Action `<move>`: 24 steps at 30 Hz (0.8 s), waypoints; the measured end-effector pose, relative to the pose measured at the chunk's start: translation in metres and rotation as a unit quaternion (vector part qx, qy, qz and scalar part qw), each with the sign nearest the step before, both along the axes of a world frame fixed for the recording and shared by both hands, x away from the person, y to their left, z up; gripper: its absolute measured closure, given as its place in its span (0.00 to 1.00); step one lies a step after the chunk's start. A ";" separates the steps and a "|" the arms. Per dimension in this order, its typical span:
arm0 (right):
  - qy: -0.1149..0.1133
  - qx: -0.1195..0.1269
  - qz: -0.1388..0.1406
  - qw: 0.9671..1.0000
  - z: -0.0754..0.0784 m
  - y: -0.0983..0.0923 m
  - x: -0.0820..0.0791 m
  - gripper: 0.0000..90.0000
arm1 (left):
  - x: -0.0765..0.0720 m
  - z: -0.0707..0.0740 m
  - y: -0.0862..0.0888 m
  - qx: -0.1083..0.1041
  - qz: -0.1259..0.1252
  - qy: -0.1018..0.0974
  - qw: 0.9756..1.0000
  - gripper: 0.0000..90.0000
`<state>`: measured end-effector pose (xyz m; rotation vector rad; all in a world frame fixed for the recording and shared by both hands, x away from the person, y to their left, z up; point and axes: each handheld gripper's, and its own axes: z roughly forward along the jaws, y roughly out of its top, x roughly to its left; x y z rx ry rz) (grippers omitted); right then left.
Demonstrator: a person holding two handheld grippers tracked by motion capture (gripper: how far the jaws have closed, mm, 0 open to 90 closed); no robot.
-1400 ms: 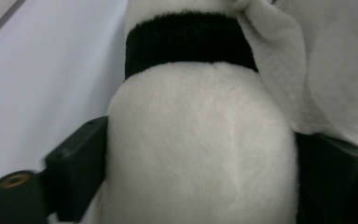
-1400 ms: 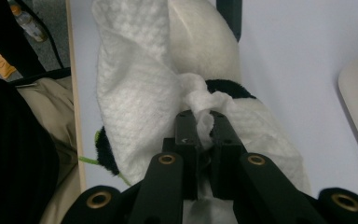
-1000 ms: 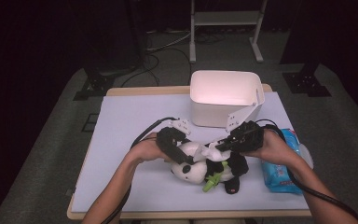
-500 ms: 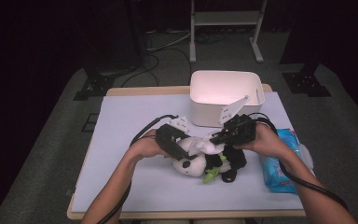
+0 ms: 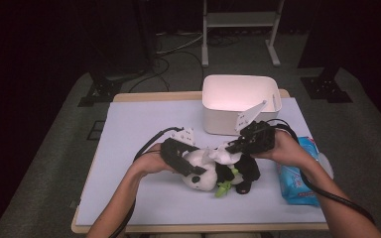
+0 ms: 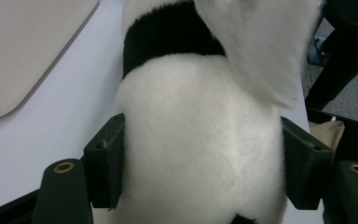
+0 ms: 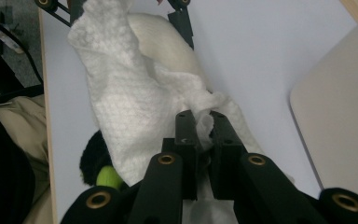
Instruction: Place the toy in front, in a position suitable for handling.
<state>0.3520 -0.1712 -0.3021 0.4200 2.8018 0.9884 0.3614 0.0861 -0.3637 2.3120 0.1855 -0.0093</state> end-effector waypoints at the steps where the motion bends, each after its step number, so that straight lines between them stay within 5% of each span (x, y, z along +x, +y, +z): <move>1: 0.000 0.000 0.000 1.000 0.000 0.000 0.000 0.92 | 0.000 0.000 0.000 0.000 0.000 0.000 1.000 0.31; 9: 0.015 0.014 -0.010 1.000 -0.007 -0.021 -0.007 0.92 | 0.001 0.001 -0.001 0.001 0.000 0.015 1.000 0.24; 14: 0.026 0.011 -0.010 1.000 -0.012 -0.018 -0.011 0.92 | 0.002 0.006 -0.003 0.009 0.011 0.041 0.999 0.12; 24: 0.019 -0.007 0.008 1.000 -0.014 -0.012 -0.021 0.92 | 0.005 0.004 0.001 0.030 0.026 0.089 0.995 0.06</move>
